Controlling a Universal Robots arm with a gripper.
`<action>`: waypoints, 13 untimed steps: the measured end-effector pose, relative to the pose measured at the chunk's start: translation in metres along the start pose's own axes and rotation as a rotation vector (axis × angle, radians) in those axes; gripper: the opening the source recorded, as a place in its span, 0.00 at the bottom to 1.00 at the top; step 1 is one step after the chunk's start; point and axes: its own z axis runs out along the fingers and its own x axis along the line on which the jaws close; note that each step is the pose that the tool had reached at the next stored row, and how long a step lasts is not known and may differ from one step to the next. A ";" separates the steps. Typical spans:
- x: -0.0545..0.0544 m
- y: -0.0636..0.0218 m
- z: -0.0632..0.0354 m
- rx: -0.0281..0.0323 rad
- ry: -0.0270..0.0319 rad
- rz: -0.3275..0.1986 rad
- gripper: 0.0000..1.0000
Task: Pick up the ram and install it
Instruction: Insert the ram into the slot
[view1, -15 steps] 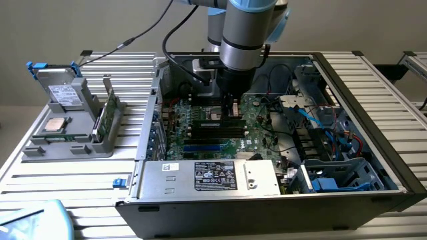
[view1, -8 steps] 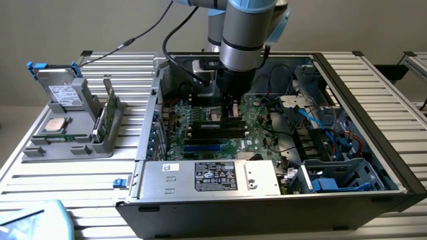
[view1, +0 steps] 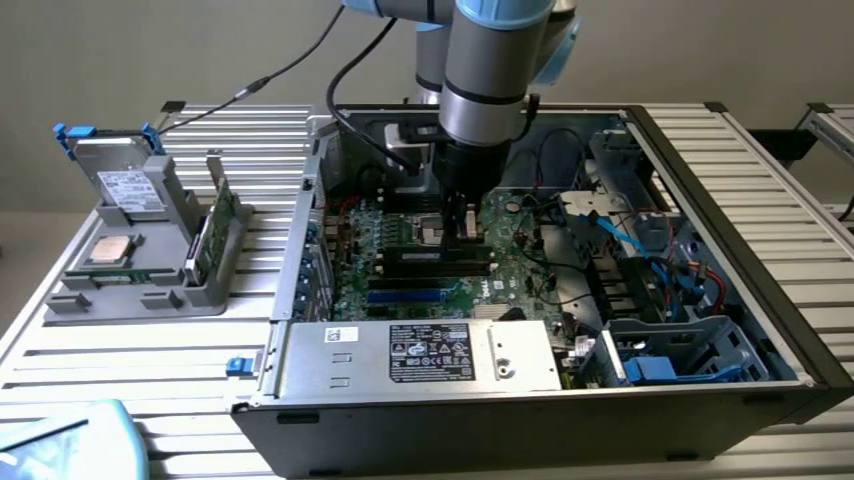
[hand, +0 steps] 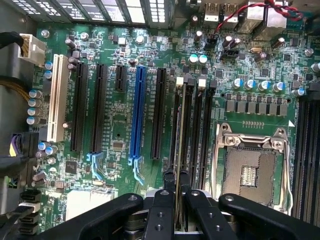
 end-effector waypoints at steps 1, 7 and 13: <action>0.000 0.0000 0.0003 -0.0002 0.0011 0.000 0.14; 0.000 -0.0003 0.0072 -0.0005 0.0072 0.001 0.14; 0.000 -0.0003 0.0076 -0.0010 0.0125 0.001 0.14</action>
